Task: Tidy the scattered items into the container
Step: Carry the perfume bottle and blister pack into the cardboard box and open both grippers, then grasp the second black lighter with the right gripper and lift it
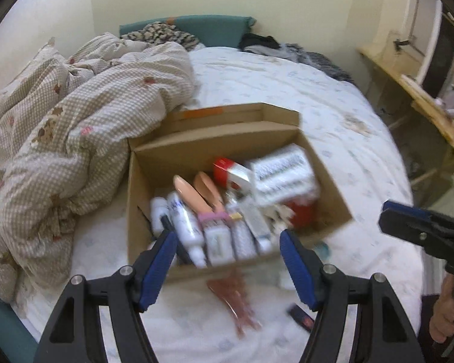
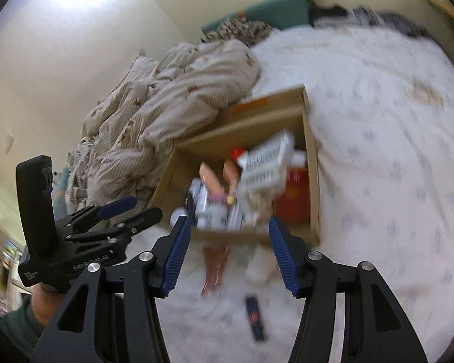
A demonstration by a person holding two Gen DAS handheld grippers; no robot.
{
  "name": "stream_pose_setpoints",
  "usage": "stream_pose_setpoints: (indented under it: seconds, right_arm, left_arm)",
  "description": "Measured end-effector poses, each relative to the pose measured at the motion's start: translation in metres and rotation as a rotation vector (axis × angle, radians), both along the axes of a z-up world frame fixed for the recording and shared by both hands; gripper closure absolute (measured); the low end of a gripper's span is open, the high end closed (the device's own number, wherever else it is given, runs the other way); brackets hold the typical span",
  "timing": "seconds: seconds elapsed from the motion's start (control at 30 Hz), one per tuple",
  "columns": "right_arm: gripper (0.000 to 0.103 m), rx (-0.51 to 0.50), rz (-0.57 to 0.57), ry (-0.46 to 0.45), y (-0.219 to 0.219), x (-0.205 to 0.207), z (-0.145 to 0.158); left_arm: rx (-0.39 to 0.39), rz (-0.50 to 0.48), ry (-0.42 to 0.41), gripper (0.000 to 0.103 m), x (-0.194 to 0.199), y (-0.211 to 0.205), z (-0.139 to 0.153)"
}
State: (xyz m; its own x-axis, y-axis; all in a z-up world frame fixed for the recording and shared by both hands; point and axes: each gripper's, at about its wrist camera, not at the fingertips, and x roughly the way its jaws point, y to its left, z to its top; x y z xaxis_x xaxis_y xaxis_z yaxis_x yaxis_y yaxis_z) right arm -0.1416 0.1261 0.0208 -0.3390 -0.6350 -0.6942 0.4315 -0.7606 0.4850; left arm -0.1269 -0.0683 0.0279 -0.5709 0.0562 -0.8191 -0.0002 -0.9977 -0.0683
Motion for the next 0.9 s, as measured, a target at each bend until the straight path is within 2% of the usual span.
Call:
stream_pose_setpoints:
  seconds: [0.13, 0.27, 0.37, 0.5, 0.73, 0.83, 0.9]
  right_arm:
    - [0.044, 0.017, -0.021, -0.022, 0.016, 0.028, -0.012]
    - [0.044, 0.023, -0.036, -0.049, 0.026, 0.041, -0.031]
    - [0.044, 0.036, -0.049, -0.06, 0.033, 0.047, -0.047]
    - [0.044, 0.083, -0.068, -0.078, 0.039, 0.046, -0.067]
    - [0.044, 0.086, -0.098, -0.124, 0.04, 0.035, -0.082]
    - [0.044, 0.12, -0.092, -0.128, 0.037, 0.034, -0.088]
    - [0.044, 0.182, -0.09, -0.114, 0.033, 0.034, -0.091]
  left_arm:
    - [0.001, -0.038, -0.014, 0.031, 0.026, 0.015, -0.007]
    - [-0.002, -0.067, -0.036, 0.031, 0.043, 0.027, -0.028]
    - [-0.006, -0.064, -0.063, 0.031, 0.044, 0.03, -0.043]
    - [-0.013, -0.035, -0.066, 0.031, 0.04, 0.028, -0.048]
    - [0.011, 0.01, -0.078, 0.031, 0.039, 0.019, -0.052]
    - [0.015, 0.022, -0.081, 0.031, 0.038, 0.016, -0.053]
    - [0.016, 0.037, -0.088, 0.031, 0.037, 0.013, -0.054]
